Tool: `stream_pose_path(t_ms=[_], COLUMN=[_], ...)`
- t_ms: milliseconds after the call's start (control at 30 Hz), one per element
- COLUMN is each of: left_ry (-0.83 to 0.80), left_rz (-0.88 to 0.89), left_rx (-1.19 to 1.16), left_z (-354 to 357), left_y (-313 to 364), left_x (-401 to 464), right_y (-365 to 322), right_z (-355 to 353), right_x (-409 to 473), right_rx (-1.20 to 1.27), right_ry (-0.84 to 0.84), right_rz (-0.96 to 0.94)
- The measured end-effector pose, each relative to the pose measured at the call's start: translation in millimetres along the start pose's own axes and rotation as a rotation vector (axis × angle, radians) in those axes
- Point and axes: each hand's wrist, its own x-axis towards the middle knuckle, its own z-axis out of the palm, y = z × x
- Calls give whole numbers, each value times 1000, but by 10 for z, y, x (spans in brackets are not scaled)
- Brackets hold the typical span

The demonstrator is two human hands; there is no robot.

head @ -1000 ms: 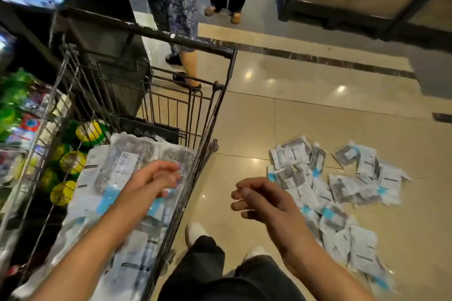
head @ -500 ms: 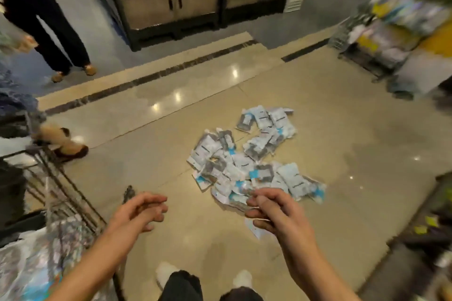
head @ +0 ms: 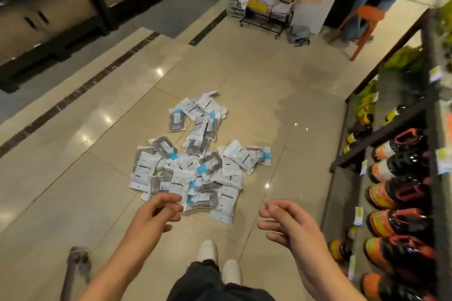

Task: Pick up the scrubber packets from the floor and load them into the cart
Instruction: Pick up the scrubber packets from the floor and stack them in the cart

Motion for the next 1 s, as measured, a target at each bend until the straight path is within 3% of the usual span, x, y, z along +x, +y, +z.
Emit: stream_pose_path(t_ms=[300,467,700,1000], left_ry=[-199,-236,-180,33], left_rz=[-4,25,5,-113], left_rx=[122,162,139,-60], left_z=[535,936,1785,2396], left_y=[586,1100,1696,2218], left_x=[935,1392,1893,2126], right_y=[-396,-777,-1423,-2406], right_z=[-327,-654,-1226,-1441], right_x=[395,822,1890,3081], right_rx=[167,114,-75,-153], right_ry=[216,252,208,32], right_rz=[20,-36,-90,-79])
